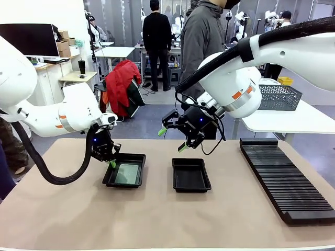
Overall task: Inspect and transfer BCBs to ESD trays.
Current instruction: Pick up the ESD tray and place it on the left side of the table.
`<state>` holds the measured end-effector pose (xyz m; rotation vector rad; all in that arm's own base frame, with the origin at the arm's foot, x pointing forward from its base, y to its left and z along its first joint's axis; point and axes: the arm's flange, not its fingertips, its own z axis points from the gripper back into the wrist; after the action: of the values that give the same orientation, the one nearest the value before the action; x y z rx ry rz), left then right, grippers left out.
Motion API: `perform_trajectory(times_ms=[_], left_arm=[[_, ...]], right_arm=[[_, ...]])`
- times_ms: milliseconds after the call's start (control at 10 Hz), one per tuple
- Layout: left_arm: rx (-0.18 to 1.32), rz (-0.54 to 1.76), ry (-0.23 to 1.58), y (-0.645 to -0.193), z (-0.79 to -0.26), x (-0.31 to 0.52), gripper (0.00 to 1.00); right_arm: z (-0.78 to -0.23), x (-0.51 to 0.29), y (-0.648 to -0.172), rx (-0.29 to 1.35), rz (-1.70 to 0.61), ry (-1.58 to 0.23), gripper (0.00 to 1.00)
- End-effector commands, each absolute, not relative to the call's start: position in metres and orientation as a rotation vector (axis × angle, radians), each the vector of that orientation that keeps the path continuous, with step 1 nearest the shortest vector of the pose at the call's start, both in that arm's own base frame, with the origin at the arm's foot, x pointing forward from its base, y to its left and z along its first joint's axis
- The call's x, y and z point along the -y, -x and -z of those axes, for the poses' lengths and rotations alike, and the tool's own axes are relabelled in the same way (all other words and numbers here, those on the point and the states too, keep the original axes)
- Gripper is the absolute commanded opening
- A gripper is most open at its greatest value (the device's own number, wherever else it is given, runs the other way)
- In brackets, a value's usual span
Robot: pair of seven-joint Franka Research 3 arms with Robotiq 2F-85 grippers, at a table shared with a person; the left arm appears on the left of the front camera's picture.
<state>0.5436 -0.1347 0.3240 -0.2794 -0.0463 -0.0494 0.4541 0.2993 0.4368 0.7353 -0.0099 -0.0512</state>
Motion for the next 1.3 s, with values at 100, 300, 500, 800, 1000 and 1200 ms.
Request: perform_trajectory(times_ms=[100, 300, 500, 800, 1000, 1200], left_arm=[[0.073, 0.079, 0.36, -0.534, -0.331, 0.096, 0.03], [0.073, 0.08, 0.352, -0.533, -0.337, 0.065, 0.03], [0.067, 0.071, 0.338, -0.529, -0.341, 0.026, 0.03], [0.044, 0.054, 0.318, -0.524, -0.344, -0.033, 0.03], [0.04, 0.039, 0.31, -0.517, -0.338, -0.065, 0.03], [0.054, 0.04, 0.302, -0.509, -0.334, -0.08, 0.03]], right_arm=[[-0.437, -0.3, -0.454, 0.01, 0.05, -0.73, 1.0], [-0.437, -0.3, -0.454, 0.01, 0.05, -0.73, 1.0], [-0.437, -0.3, -0.454, 0.01, 0.05, -0.73, 1.0], [-0.437, -0.3, -0.454, 0.01, 0.05, -0.73, 1.0], [-0.437, -0.3, -0.454, 0.01, 0.05, -0.73, 1.0], [-0.437, -0.3, -0.454, 0.01, 0.05, -0.73, 1.0]])
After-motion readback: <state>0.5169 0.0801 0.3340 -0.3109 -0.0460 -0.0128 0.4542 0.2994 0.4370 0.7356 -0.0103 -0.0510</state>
